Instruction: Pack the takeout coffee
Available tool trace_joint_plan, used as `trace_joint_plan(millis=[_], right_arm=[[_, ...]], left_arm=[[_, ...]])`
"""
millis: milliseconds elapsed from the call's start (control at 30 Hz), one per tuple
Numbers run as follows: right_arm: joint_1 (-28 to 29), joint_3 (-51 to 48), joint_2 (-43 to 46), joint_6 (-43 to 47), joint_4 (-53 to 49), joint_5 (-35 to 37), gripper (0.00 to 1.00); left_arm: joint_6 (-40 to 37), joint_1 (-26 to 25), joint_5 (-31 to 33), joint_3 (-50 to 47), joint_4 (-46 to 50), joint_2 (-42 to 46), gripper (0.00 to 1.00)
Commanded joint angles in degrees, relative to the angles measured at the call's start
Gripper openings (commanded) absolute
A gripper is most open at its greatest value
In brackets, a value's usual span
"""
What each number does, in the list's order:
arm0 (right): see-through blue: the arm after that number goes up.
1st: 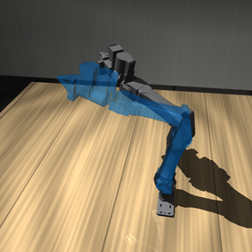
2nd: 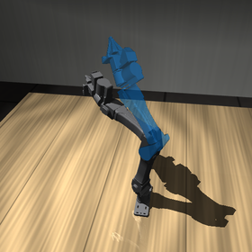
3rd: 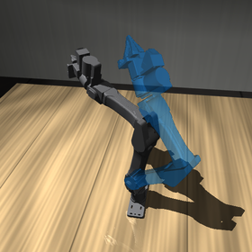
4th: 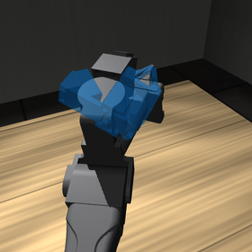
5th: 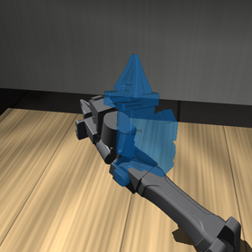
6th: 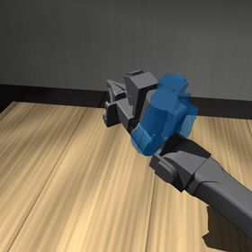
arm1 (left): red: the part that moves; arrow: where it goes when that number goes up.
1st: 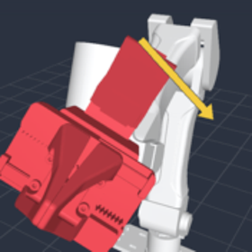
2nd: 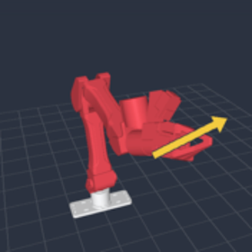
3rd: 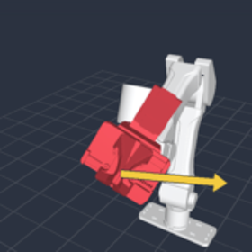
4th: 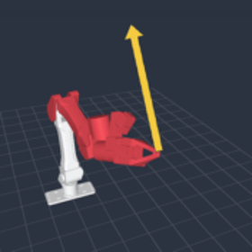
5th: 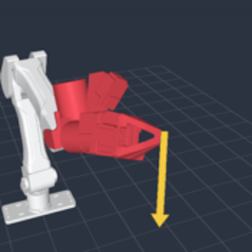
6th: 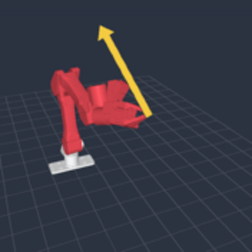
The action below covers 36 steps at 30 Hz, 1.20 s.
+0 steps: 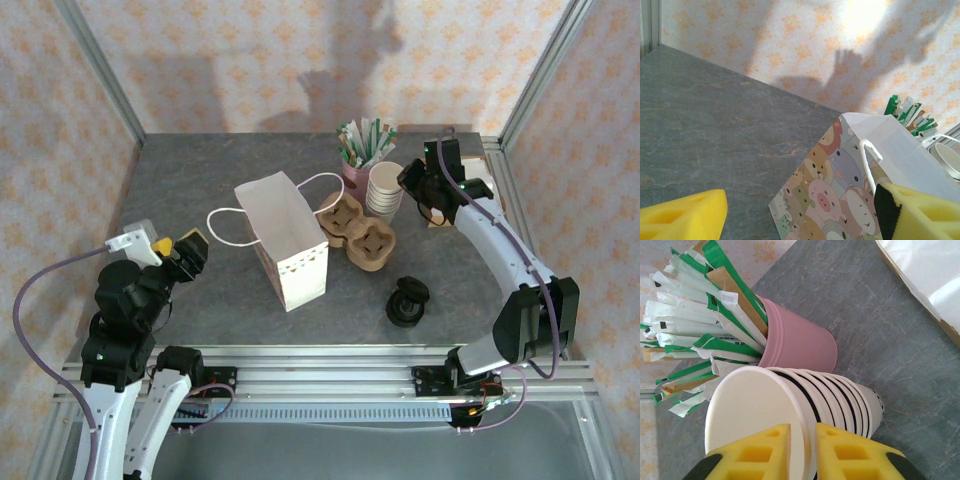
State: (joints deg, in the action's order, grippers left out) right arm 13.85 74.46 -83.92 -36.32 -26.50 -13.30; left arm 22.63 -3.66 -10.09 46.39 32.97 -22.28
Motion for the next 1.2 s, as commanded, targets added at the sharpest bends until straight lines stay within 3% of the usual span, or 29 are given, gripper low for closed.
trace_joint_plan(millis=[0, 633, 867, 1167], right_arm=[[0.5, 0.3, -0.6, 0.0, 0.7, 0.9, 0.17], [1.3, 2.0, 2.2, 5.2, 0.3, 1.0, 0.0], [1.4, 5.2, 5.2, 9.0, -2.1, 4.1, 0.0], [1.4, 7.1, 10.3, 8.6, -2.4, 1.8, 0.0]], left_arm=[[-0.1, -0.2, -0.7, -0.4, -1.5, -0.3, 0.78], [0.4, -0.2, -0.6, -0.6, -1.6, -0.2, 0.79], [0.5, -0.2, -0.8, -0.8, -1.7, -0.5, 0.79], [0.6, -0.2, -1.0, -0.7, -1.7, -1.3, 0.79]])
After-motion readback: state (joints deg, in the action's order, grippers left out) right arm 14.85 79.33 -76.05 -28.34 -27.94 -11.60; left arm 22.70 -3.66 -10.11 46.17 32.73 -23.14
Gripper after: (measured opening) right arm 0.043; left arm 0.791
